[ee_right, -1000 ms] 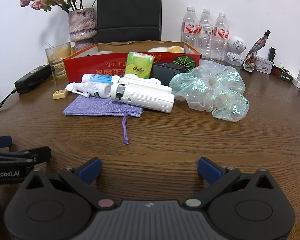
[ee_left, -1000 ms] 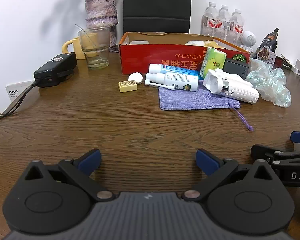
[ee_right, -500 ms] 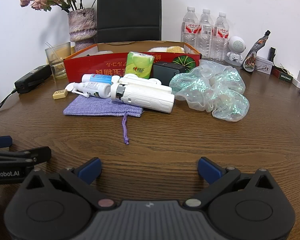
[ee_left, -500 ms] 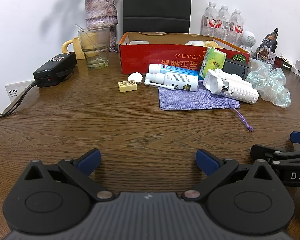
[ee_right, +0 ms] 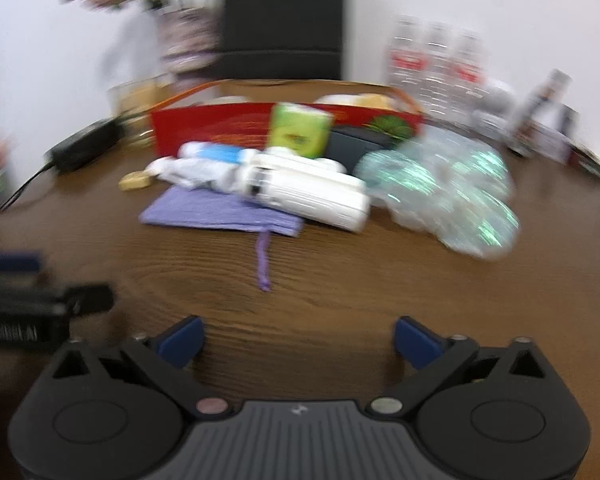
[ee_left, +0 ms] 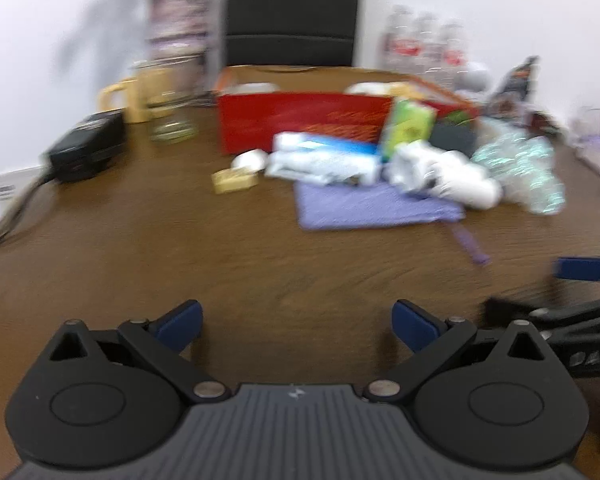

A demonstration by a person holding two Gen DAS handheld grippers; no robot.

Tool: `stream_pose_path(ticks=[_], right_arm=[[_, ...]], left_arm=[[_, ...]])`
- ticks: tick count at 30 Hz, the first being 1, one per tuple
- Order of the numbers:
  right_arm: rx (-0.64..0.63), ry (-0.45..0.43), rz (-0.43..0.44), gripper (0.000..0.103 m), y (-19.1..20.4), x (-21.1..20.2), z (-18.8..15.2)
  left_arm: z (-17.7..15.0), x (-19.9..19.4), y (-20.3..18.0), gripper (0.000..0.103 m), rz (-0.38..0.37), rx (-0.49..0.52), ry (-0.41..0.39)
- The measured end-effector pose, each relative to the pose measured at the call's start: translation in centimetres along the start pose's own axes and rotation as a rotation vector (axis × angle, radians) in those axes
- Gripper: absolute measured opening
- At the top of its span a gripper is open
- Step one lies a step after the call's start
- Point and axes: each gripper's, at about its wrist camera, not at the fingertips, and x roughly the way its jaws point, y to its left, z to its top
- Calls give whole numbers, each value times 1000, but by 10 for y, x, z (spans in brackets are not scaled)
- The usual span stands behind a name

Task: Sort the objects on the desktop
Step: 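Grasp the white cylindrical device with the right tool while the left tool grasps the purple cloth bag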

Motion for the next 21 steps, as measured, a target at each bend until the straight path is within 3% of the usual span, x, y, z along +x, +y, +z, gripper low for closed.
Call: stream_pose_path(ticks=[4, 8, 10, 13, 14, 16, 18, 19, 20, 21], right_arm=[[-150, -88, -2, 75, -13, 11, 38], [-384, -147, 141, 65, -17, 40, 60], [-499, -118, 141, 66, -13, 59, 64], [-538, -100, 154, 69, -16, 79, 70], [-510, -94, 156, 66, -20, 82, 74], [-419, -87, 158, 57, -30, 82, 78], [-350, -93, 153, 45, -39, 77, 74], [-322, -89, 148, 42, -41, 74, 70], [-294, -86, 143, 32, -43, 72, 66], [-266, -83, 139, 29, -46, 69, 62]], left_arm=[[40, 16, 17, 103, -31, -83, -18], [53, 41, 2, 89, -8, -19, -3], [56, 53, -8, 89, -18, 16, 7], [57, 72, -20, 84, 7, 43, 54], [55, 75, -23, 77, 12, 49, 52], [52, 77, -27, 75, 21, 59, 42], [49, 80, -31, 54, 29, 69, 32], [47, 82, -33, 32, 34, 74, 28], [44, 80, -35, 19, 31, 78, 23], [42, 78, -38, 13, 27, 81, 18]])
